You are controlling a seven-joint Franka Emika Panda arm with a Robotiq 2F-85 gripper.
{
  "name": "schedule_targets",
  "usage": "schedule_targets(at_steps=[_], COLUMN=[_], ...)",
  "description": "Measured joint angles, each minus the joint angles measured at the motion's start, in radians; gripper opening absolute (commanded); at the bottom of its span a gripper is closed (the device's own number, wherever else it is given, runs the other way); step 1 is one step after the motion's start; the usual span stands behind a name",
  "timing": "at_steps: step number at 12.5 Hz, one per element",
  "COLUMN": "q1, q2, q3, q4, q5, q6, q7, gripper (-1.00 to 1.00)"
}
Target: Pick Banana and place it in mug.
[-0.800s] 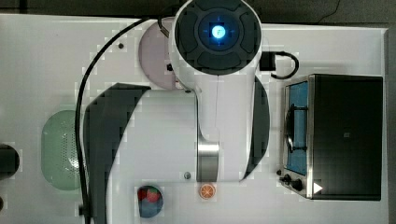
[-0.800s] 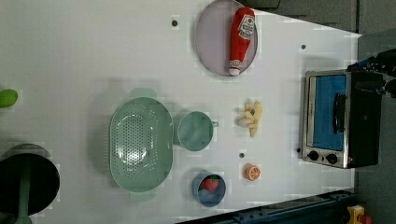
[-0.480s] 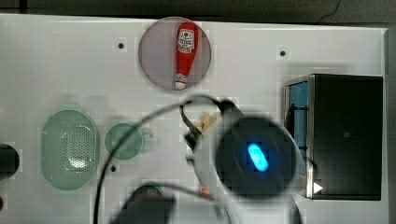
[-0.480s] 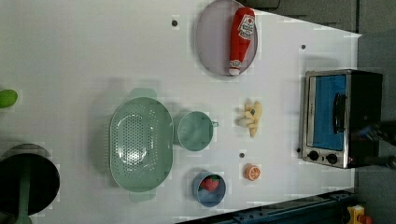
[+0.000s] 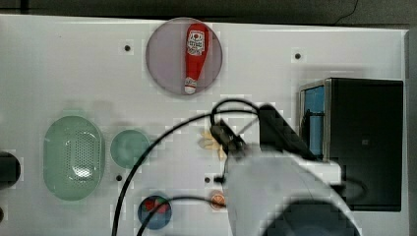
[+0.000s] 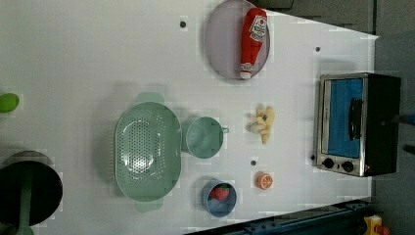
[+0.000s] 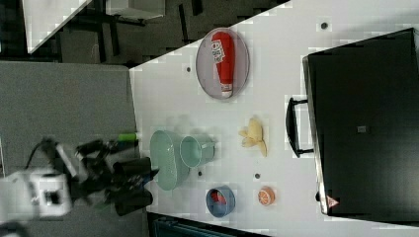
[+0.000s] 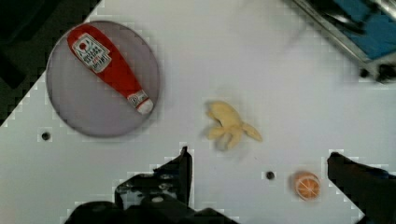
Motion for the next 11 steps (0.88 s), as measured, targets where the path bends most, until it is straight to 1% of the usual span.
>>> schedule_targets(at_steps=[2,5,7,9,11], q1=[-0.004,0.006,0.004,0.009,0.005], q2=[0.101,0.283,0.419,0.542,0.615], q3=[0.023,0.019,0.02,0.019,0.027], q4=[-0.078,-0.256,-0.324,-0.35,-0.346], q5=[-0.002,-0.02,-0.02,-0.02,-0.012], q6=[0.161,0.35,0.493,0.622,0.718], q7=[-0.035,-0.129,-0.201,-0.239,-0.26], gripper=[1.0,1.0,1.0,1.0,1.0])
